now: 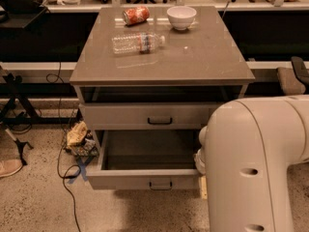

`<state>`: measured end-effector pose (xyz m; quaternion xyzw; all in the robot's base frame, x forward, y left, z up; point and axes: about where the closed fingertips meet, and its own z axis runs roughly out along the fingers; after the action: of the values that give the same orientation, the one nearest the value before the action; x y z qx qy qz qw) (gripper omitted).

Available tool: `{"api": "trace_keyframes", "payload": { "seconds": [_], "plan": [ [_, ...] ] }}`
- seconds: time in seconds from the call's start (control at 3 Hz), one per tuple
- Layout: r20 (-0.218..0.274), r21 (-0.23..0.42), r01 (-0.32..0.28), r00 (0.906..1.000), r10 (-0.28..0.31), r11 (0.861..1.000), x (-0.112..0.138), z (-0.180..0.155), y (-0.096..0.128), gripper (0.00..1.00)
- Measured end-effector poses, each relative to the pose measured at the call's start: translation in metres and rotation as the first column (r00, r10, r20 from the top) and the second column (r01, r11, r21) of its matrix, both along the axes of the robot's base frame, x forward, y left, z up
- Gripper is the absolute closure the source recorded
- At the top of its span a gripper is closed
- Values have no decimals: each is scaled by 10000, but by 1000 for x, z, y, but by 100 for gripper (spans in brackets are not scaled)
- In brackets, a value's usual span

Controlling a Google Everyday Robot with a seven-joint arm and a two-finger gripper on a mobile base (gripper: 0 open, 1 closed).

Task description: Open middle drawer

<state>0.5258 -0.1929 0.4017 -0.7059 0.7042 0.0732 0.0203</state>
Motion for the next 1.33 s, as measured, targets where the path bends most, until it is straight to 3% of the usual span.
{"api": "trace_keyframes", "payload": {
  "seconds": [0.33, 1.0, 1.33],
  "plan": [
    [-58, -18, 103, 9999, -103, 9999, -10, 3, -5, 0],
    [-451, -141, 721, 9963, -726, 9973, -36, -3, -20, 50],
    [-396, -256, 1014, 9940, -1023, 9945, -49, 1, -24, 73]
  ]
}}
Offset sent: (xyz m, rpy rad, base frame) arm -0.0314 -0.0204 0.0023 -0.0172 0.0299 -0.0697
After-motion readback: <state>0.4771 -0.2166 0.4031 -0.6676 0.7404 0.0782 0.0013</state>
